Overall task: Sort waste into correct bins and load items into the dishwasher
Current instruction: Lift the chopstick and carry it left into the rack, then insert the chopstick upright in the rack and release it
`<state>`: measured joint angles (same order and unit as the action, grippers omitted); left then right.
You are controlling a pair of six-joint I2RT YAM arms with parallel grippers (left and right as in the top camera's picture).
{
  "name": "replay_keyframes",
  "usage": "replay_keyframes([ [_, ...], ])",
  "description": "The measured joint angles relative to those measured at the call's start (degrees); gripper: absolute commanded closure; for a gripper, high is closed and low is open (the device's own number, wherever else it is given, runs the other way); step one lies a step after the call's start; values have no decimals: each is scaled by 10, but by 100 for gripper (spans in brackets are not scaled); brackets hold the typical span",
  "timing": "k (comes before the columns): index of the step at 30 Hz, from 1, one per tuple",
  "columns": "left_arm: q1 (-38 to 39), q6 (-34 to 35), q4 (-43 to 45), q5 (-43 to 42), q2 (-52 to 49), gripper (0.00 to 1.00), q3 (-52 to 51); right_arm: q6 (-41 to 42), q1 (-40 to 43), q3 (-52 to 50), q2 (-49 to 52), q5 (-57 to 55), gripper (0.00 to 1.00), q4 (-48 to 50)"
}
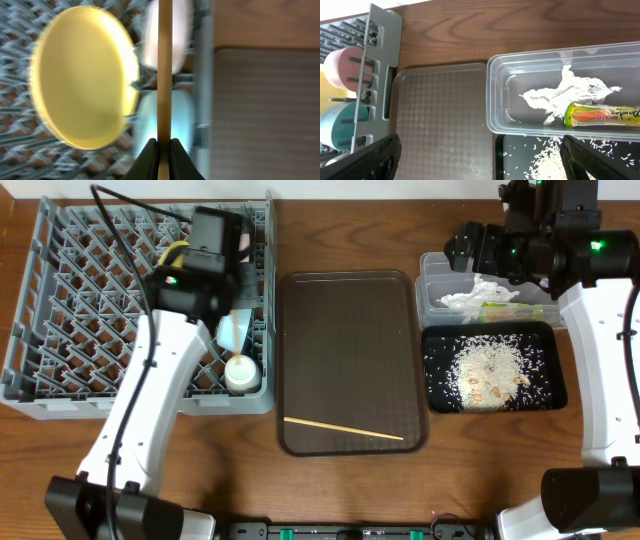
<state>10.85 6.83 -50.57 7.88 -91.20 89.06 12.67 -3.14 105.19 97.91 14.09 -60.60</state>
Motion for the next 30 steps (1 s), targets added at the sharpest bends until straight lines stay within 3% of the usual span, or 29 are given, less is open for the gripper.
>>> replay_keyframes([
  [5,-35,-74,1,10,-31,92,0,0,0,0,0,0,1,0],
  [11,-56,-110,2,32,-72,92,0,0,0,0,0,0,1,0],
  [30,-67,-118,-9,50,-78,92,-37,0,0,0,0,0,1,0],
])
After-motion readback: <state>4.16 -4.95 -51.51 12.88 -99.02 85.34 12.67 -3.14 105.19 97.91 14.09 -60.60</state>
